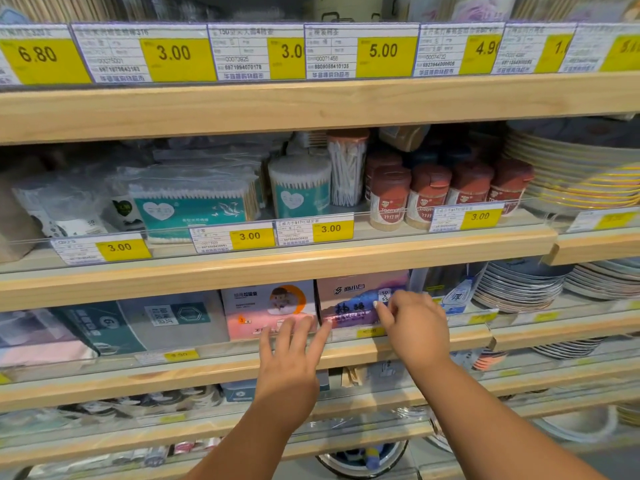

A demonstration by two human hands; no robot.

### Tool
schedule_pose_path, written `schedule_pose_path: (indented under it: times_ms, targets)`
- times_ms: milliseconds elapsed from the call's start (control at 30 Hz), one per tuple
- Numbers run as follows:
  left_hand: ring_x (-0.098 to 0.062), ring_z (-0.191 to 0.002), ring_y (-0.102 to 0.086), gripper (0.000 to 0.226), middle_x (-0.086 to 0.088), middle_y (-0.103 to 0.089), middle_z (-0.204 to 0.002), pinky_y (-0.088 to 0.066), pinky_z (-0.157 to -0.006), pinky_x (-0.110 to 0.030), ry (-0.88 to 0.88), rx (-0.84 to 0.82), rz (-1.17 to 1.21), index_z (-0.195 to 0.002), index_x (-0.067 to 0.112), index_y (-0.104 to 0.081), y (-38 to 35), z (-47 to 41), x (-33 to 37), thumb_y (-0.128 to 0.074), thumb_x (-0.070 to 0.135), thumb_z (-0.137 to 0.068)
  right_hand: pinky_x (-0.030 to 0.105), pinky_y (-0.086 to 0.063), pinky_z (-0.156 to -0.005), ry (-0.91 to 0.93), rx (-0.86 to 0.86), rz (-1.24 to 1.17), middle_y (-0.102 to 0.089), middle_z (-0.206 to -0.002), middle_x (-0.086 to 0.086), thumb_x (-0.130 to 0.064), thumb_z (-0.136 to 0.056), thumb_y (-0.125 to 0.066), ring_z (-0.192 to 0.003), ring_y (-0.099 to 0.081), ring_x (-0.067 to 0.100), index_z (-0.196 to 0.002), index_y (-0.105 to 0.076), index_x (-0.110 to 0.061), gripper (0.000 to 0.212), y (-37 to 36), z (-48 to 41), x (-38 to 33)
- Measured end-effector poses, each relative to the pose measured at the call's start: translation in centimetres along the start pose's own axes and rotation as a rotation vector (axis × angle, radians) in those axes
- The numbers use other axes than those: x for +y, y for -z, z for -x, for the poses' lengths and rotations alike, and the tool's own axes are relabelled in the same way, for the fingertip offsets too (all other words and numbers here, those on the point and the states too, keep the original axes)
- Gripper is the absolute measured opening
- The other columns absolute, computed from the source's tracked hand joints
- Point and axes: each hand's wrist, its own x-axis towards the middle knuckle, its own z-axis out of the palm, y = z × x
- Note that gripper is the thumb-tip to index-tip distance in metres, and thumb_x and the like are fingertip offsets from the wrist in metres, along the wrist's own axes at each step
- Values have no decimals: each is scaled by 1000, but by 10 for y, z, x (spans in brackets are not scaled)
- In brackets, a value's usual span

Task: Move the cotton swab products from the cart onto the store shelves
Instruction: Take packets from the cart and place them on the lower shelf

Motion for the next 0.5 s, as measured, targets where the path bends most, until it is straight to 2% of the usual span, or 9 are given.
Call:
schedule_pose_path:
  times_ms: [67,133,167,233,267,333,400,500]
  targets:
    - [-31,-119,-42,107,-5,-47,-129,-34,-100,-56,0,33,24,-140,27,-39,2,-7,6,-78,16,-41,33,-38,-73,-49,97,-197,-47,-90,2,-31,-86,-66,-87,-50,24,-89,-50,-11,25,2,1,2]
    - [-33,-121,-42,110,-7,-41,-137,-39,-99,-56,38,31,73,-144,29,-32,8,-12,13,-78,17,-44,30,-39,-73,-93,98,-297,-45,-103,8,-22,-84,-70,-93,-50,25,-105,-49,-3,35,4,0,2]
    - [-36,-126,-38,112,-10,-32,-144,-36,-103,-57,40,13,63,-148,30,-25,11,-15,15,-76,17,-50,30,-40,-74,-102,90,-303,-46,-109,11,-19,-84,-69,-97,-50,26,-111,-48,-2,39,4,-1,2]
    - [-39,-140,-16,111,-11,-6,-156,-13,-114,-56,44,21,0,-152,35,3,10,-17,20,-69,19,-68,35,-45,-83,-96,62,-276,-44,-121,15,-18,-87,-66,-108,-50,30,-121,-46,-3,42,-2,4,4]
    - [-39,-142,-8,112,-12,-1,-157,-6,-115,-55,27,42,-26,-151,36,5,9,-16,22,-69,21,-69,38,-44,-91,-93,26,-250,-42,-129,15,-19,-89,-64,-117,-46,32,-127,-44,-5,46,-7,8,6]
    - [-40,-143,-15,115,-14,-15,-158,-8,-112,-58,-37,53,-40,-152,31,-21,5,-15,23,-79,18,-53,40,-36,-105,-72,-60,-196,-34,-145,14,-22,-93,-56,-132,-35,32,-142,-34,-11,55,-16,18,11]
    - [-37,-144,-19,110,-13,-21,-158,-12,-111,-60,-81,68,-68,-148,27,-34,-5,-13,21,-80,15,-49,41,-29,-111,-48,-91,-137,-33,-149,12,-22,-94,-53,-136,-31,31,-148,-26,-12,61,-21,24,14]
    - [-34,-146,-17,107,-10,-19,-159,-13,-111,-61,-99,98,-82,-147,25,-37,-8,-15,19,-80,11,-50,47,-42,-98,-6,-34,-15,-52,-133,15,-16,-85,-64,-120,-49,35,-144,-37,-9,65,-24,24,20]
